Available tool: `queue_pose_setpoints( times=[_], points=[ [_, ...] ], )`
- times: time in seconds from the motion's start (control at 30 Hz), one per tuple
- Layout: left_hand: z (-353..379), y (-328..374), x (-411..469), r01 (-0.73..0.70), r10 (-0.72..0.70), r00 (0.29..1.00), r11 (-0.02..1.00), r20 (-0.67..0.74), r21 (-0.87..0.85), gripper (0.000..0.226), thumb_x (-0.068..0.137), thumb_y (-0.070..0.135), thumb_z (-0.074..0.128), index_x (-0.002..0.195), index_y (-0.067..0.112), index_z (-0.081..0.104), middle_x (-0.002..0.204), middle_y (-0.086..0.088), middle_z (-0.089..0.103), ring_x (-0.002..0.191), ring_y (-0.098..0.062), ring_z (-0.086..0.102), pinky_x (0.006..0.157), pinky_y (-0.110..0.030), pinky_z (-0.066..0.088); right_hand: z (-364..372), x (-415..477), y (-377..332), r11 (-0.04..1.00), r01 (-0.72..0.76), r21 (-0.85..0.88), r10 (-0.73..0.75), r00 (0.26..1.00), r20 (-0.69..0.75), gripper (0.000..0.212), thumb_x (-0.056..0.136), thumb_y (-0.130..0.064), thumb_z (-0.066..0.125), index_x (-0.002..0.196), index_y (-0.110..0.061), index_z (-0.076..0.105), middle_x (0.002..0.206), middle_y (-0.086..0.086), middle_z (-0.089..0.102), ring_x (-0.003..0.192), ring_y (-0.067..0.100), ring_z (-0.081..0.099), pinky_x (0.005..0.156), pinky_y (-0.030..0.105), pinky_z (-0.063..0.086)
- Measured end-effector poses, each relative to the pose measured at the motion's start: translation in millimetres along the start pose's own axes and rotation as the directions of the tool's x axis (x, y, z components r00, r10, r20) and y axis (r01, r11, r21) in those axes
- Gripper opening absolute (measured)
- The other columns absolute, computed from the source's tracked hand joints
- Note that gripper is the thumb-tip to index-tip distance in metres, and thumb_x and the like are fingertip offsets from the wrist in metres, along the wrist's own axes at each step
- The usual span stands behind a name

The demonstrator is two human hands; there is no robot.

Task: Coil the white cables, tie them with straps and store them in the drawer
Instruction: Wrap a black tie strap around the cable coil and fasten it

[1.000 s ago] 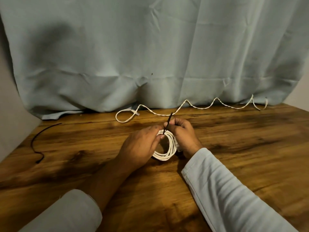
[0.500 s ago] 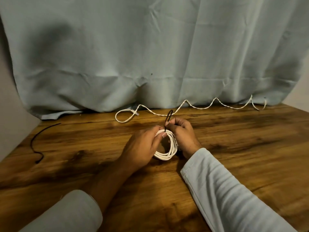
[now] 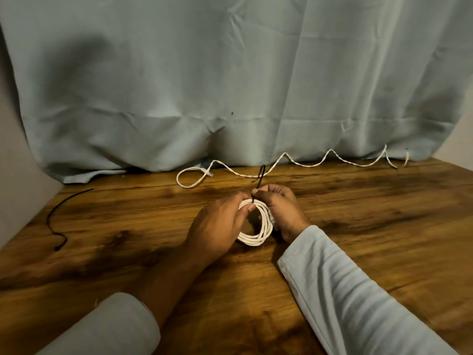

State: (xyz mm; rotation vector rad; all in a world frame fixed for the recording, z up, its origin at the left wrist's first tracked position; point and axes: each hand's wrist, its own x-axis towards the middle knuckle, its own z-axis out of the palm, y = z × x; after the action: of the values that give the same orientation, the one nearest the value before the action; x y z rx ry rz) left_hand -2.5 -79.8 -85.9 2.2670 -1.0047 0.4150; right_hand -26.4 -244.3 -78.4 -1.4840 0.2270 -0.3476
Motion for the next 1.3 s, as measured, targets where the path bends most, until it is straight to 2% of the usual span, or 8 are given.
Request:
queue_pose_setpoints(
  times=[0.3,0.57,0.7,0.8,0.87,1.03,1.17,1.3],
  points=[
    [-3,1,2,-0.073,0.075,0.997,0.988,-0.016,0.136,0.034,0.107,0.043,0.042,0.136,0.028,0.052,0.117,0.003,0.071,0.102,-0.018,0.066,0.084,-0.037,0.052,1,-1,-2,0.997,-0.072,-0.027,0.072,0.997,-0.013,0.006,0.094,-0.006,0.066,0.091,-0.001,0.067,0.065,0.01,0.061,0.046,0.012,0.056,0.044,0.021,0.046],
    [-1,-1,2,-0.133,0.135,0.99,0.99,-0.042,0.053,0.032,0.106,0.036,0.05,0.133,0.025,0.062,0.127,0.004,0.07,0.112,-0.016,0.065,0.094,-0.039,0.052,-6,1,-1,0.992,-0.127,0.021,0.126,0.991,0.044,0.019,0.096,-0.004,0.066,0.077,-0.002,0.066,0.055,0.006,0.063,0.038,0.011,0.057,0.038,0.019,0.043],
    [1,-12,5,-0.062,0.057,0.996,0.995,-0.068,-0.081,0.027,0.105,0.034,0.051,0.125,0.024,0.067,0.116,0.007,0.073,0.103,-0.01,0.066,0.089,-0.033,0.053,-4,4,3,0.997,-0.068,0.033,0.066,0.995,0.071,0.02,0.093,-0.026,0.076,0.092,-0.007,0.07,0.074,0.008,0.073,0.059,0.015,0.067,0.057,0.026,0.055],
    [1,-24,6,0.012,-0.031,0.996,0.975,-0.083,-0.222,0.024,0.105,0.03,0.054,0.119,0.02,0.069,0.104,0.006,0.075,0.093,-0.009,0.068,0.082,-0.036,0.055,-4,1,0,1.0,-0.021,-0.001,0.021,0.968,0.251,0.041,0.083,-0.036,0.083,0.101,0.0,0.076,0.098,0.024,0.072,0.086,0.034,0.066,0.089,0.045,0.054],
    [0,-30,6,0.052,-0.076,0.994,0.962,-0.079,-0.268,0.023,0.105,0.028,0.055,0.118,0.018,0.07,0.099,0.006,0.074,0.086,-0.007,0.067,0.077,-0.036,0.055,-5,0,-1,0.999,-0.027,-0.026,0.035,0.941,0.338,0.043,0.076,-0.032,0.088,0.105,-0.002,0.078,0.11,0.03,0.071,0.098,0.042,0.064,0.098,0.053,0.05],
    [0,-30,6,0.08,-0.099,0.994,0.952,-0.049,-0.296,0.022,0.105,0.03,0.054,0.117,0.02,0.07,0.093,0.008,0.072,0.075,-0.001,0.063,0.068,-0.026,0.049,-6,2,3,0.989,-0.032,-0.146,0.082,0.934,0.348,0.039,0.077,-0.015,0.08,0.111,0.004,0.073,0.09,0.023,0.07,0.068,0.022,0.064,0.056,0.028,0.048],
    [1,-28,6,0.055,-0.079,0.995,0.953,-0.068,-0.298,0.021,0.104,0.03,0.056,0.114,0.02,0.071,0.092,0.01,0.072,0.079,-0.002,0.065,0.069,-0.025,0.05,-3,4,8,0.984,-0.033,-0.174,0.085,0.951,0.296,0.021,0.079,-0.008,0.076,0.099,-0.001,0.077,0.089,0.024,0.074,0.072,0.028,0.067,0.063,0.033,0.05],
    [2,-27,7,0.05,-0.078,0.994,0.949,-0.077,-0.31,0.019,0.104,0.028,0.056,0.112,0.021,0.071,0.094,0.012,0.073,0.085,-0.001,0.067,0.075,-0.025,0.052,2,1,10,0.988,-0.018,-0.155,0.059,0.962,0.266,0.015,0.091,-0.002,0.069,0.099,0.011,0.069,0.078,0.021,0.069,0.067,0.026,0.065,0.059,0.03,0.051]
  ],
)
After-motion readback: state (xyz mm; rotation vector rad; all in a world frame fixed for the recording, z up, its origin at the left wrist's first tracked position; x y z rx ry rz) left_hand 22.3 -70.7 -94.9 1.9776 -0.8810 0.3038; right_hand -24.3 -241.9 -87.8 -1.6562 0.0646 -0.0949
